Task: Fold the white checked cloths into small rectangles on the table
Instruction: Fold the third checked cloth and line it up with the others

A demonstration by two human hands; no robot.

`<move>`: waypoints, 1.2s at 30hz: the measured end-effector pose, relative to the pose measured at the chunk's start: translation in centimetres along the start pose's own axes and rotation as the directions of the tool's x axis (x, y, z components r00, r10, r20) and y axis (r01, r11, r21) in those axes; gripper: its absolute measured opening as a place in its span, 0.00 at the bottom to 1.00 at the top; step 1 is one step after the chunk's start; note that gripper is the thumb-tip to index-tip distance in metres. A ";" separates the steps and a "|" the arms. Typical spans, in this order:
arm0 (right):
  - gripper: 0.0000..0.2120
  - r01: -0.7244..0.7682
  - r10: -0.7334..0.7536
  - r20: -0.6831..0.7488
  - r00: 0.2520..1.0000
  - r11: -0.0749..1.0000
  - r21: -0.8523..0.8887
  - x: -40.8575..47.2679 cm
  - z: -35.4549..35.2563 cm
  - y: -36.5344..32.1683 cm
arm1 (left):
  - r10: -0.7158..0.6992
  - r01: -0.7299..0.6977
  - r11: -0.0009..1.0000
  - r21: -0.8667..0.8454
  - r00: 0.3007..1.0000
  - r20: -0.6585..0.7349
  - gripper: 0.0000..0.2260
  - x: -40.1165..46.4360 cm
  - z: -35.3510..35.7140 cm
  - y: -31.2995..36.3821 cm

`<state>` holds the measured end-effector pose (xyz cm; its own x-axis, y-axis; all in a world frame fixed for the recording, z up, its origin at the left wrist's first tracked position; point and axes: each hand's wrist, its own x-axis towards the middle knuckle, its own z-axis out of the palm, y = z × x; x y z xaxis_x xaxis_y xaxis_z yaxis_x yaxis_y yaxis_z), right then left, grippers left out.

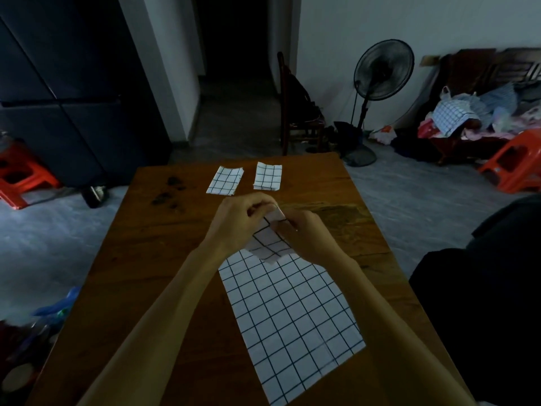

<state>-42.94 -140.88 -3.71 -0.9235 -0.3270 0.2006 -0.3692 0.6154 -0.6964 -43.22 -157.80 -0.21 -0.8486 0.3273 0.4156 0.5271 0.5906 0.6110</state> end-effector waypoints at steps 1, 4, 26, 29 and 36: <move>0.10 -0.013 0.014 -0.037 0.999 1.000 0.021 0.2 -0.1 -0.3 | -0.026 0.025 1.000 -0.012 0.998 -0.056 0.09 0.1 -0.2 0.1; 0.10 -0.064 0.089 -0.108 0.990 0.974 0.215 -0.3 -0.9 -0.2 | -0.211 0.167 0.971 -0.169 0.933 -0.291 0.16 -0.5 -1.1 -0.4; 0.07 -0.132 0.302 -0.198 0.932 0.794 0.594 -1.3 -0.5 -1.0 | -0.356 0.263 0.867 -0.423 0.921 -0.156 0.08 -3.3 2.6 -1.4; 0.07 -0.122 0.293 -0.192 0.937 0.787 0.604 -1.5 -0.9 -0.8 | -0.360 0.267 0.862 -0.430 0.921 -0.150 0.07 -3.2 2.6 -1.4; 0.05 -0.125 0.300 -0.240 0.923 0.825 0.551 -1.6 -1.2 -0.3 | -0.332 0.248 0.890 -0.382 0.927 -0.172 0.05 -3.5 2.8 -1.4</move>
<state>-41.52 -139.67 -2.96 -0.9884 0.0547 0.1419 -0.1321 0.1534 -0.9793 -41.12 -157.75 -4.42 -0.9543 -0.0194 0.2983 0.2761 0.3250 0.9045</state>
